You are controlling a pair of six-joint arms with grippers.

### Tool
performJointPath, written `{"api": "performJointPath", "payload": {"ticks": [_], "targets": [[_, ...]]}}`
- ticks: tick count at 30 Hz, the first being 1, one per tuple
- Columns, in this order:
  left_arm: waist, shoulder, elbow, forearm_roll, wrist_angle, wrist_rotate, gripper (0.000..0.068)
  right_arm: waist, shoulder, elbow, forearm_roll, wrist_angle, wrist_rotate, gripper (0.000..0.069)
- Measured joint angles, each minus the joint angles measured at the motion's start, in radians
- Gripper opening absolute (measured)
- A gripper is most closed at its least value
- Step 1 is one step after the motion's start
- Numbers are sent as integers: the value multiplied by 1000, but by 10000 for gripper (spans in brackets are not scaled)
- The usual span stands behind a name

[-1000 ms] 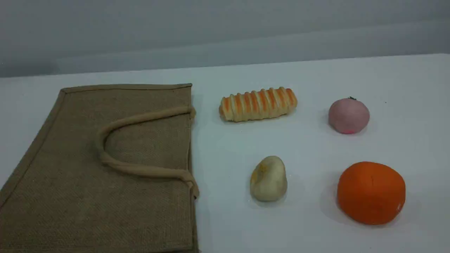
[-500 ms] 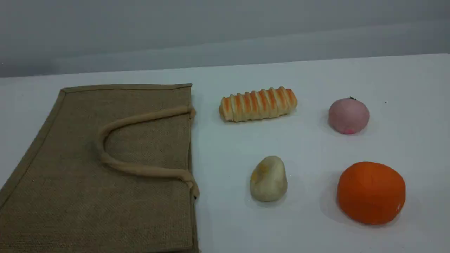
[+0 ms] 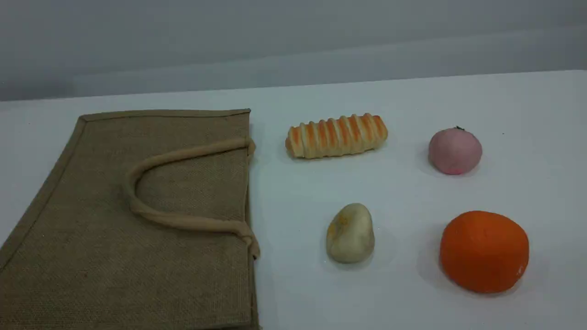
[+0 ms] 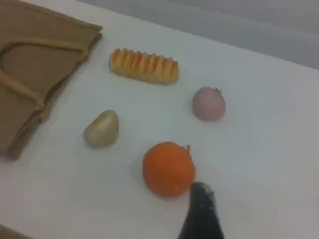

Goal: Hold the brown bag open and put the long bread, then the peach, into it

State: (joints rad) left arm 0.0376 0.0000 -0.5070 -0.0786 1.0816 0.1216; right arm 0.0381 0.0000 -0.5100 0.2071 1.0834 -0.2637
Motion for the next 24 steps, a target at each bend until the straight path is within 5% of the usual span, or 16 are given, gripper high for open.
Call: {"api": "performJointPath", "payload": {"ticks": [16,24], "targets": [[0,4,-1,44,-3,-8,570,2,0,-4,-1,-2,11,460],[0,162,-79,54,-125,-73,570,3,113,-118,-7,-183,76,460]]}}
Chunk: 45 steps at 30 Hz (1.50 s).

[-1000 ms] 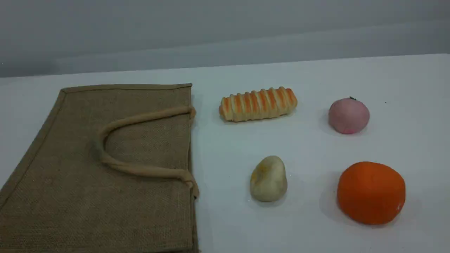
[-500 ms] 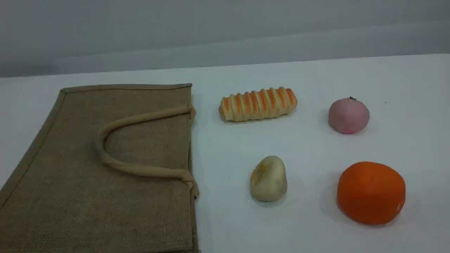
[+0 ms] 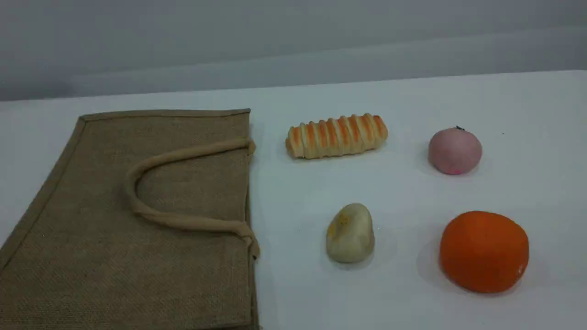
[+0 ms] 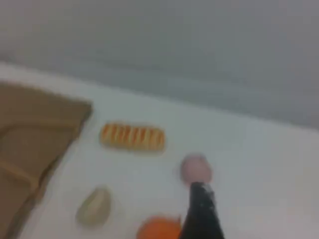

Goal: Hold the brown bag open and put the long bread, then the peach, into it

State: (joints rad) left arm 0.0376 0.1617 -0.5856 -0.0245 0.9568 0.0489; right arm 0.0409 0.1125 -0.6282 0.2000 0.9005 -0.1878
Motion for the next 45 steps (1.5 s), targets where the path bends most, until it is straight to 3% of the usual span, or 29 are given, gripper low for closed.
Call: {"api": "performJointPath", "payload": {"ticks": [7,16,26,36,42,45], "targets": [[0,287,-157,-10,-115,-40,570,0,265,-131,22,-165,7,460],[0,734,-379,-28,-130,-40,570,0,620,-228,37,-206,7,460],[0,1130,-473,-28,-190,-40,570,0,867,-299,37,-228,7,460],[-4,1393,-513,-30,-207,-57,570,0,983,-328,64,-247,7,460],[-73,1503,-566,-8,-209,-92,570,0,1020,-328,66,-247,7,460],[-112,1554,-594,38,-212,-157,570,0,1037,-328,66,-247,7,460]]}}
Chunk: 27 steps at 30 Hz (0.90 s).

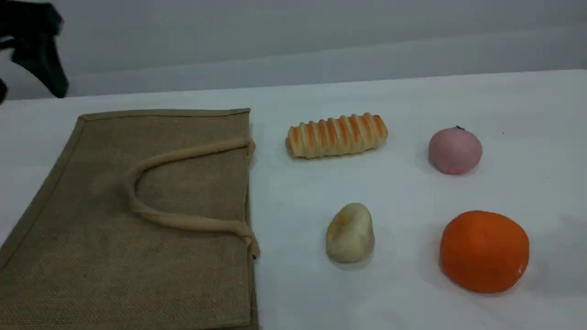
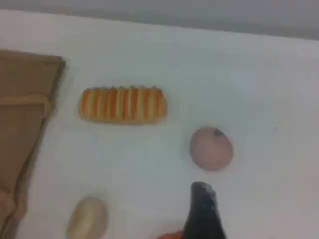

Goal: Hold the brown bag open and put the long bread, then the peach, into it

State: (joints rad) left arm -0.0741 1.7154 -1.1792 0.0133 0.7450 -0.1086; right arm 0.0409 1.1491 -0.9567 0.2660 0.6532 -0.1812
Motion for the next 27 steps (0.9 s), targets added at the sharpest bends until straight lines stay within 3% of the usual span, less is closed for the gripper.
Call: {"api": "performJointPath", "payload": {"ticks": [6,12,27], "targets": [[-73,100,-36,92,-2,-126,570,0,22,0,0,0,0,460],[-135,205,-63,99,-10,-212,570,-1,22,0,0,-4,-2,460],[-146,401,-63,100,-80,-268,570,-1,22,0,-3,-6,-3,460]]}}
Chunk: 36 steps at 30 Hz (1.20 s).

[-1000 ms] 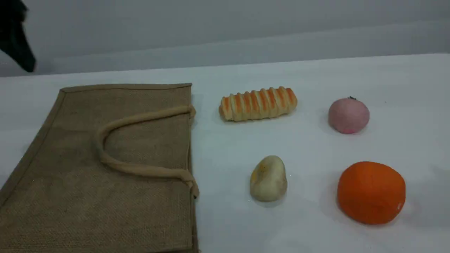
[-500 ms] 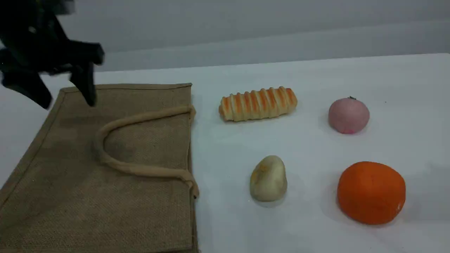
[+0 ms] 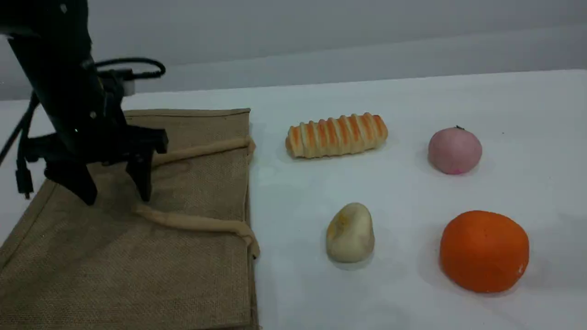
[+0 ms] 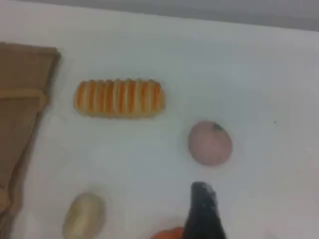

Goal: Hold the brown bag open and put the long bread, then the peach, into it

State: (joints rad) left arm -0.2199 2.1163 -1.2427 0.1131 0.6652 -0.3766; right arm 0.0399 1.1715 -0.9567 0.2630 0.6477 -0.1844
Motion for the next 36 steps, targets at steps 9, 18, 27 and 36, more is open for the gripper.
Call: {"api": "performJointPath", "payload": {"ticks": [9,18,27,36], "targets": [[0,37,0,-4,-32,-1,566,0,0,0,0,0,0,460],[0,41,1,-12,-46,-3,309,0,0,0,0,0,0,460],[0,30,-4,-12,-44,38,92,0,0,1,0,0,-9,460],[0,-87,-174,-10,78,217,92,0,0,1,-38,1,-153,460]]}}
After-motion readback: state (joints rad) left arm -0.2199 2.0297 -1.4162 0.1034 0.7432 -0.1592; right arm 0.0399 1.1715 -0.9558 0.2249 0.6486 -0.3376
